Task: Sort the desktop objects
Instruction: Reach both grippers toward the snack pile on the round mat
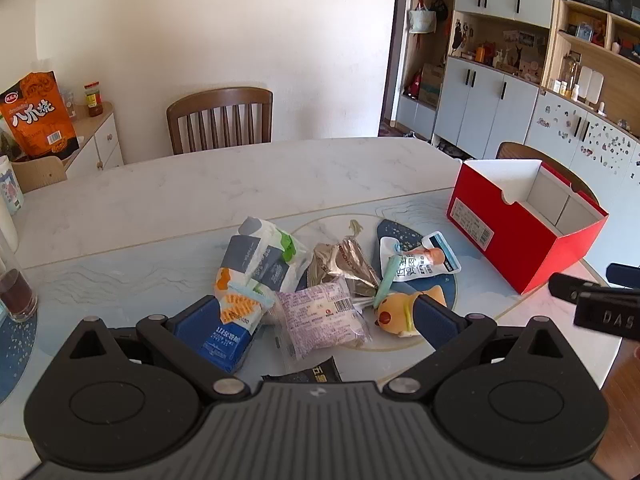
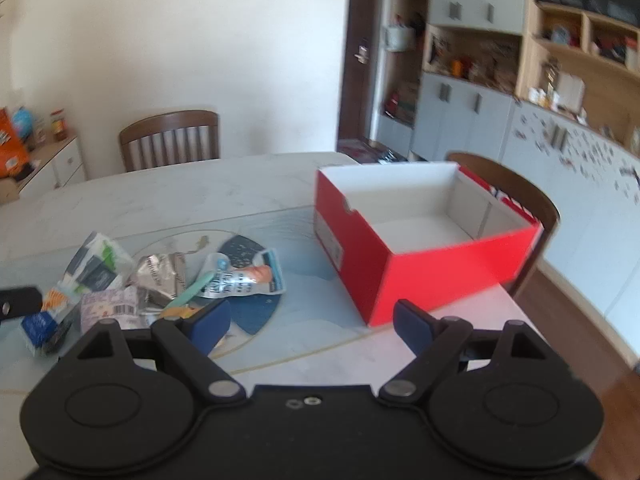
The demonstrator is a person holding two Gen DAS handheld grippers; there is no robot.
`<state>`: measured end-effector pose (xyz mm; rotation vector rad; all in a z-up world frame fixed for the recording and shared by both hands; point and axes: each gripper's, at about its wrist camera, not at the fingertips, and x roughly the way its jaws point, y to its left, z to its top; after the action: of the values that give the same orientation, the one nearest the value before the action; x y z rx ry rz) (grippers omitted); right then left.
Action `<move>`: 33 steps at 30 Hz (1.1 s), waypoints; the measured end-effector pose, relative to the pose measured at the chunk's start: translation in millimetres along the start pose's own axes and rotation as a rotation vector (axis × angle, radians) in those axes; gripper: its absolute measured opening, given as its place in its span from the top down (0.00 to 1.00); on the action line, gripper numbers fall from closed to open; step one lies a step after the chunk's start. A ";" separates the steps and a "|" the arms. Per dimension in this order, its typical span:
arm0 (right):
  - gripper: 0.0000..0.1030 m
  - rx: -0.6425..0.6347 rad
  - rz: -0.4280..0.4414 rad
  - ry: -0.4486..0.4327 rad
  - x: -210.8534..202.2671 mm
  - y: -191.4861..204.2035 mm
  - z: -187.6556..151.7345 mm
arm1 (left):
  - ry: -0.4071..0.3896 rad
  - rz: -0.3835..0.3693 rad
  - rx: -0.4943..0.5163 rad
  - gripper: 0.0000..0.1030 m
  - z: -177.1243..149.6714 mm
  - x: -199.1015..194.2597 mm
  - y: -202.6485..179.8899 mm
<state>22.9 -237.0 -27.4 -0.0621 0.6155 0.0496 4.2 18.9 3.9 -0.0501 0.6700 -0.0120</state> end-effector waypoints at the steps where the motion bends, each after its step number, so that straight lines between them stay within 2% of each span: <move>1: 0.14 -0.015 0.016 -0.005 0.2 3.2 0.1 | 0.000 0.001 0.001 0.00 -0.3 0.6 0.0; 6: 0.14 -0.057 0.065 -0.022 -0.2 15.3 0.7 | 0.003 0.001 0.005 0.00 0.2 3.1 2.4; 11: 0.14 -0.070 0.087 -0.012 6.2 23.0 0.5 | 0.005 0.010 0.007 0.00 0.5 6.6 6.1; 21: 0.14 -0.085 0.198 0.014 21.2 38.7 -1.5 | 0.020 0.022 -0.011 0.00 1.4 22.1 23.3; 33: 0.14 -0.156 0.228 0.034 50.2 69.6 -9.2 | 0.036 0.024 0.022 0.00 -9.8 50.4 44.4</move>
<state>54.0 -166.8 -66.9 -0.1441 0.6502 0.3178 37.4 61.4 -37.3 -0.0209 0.7068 0.0026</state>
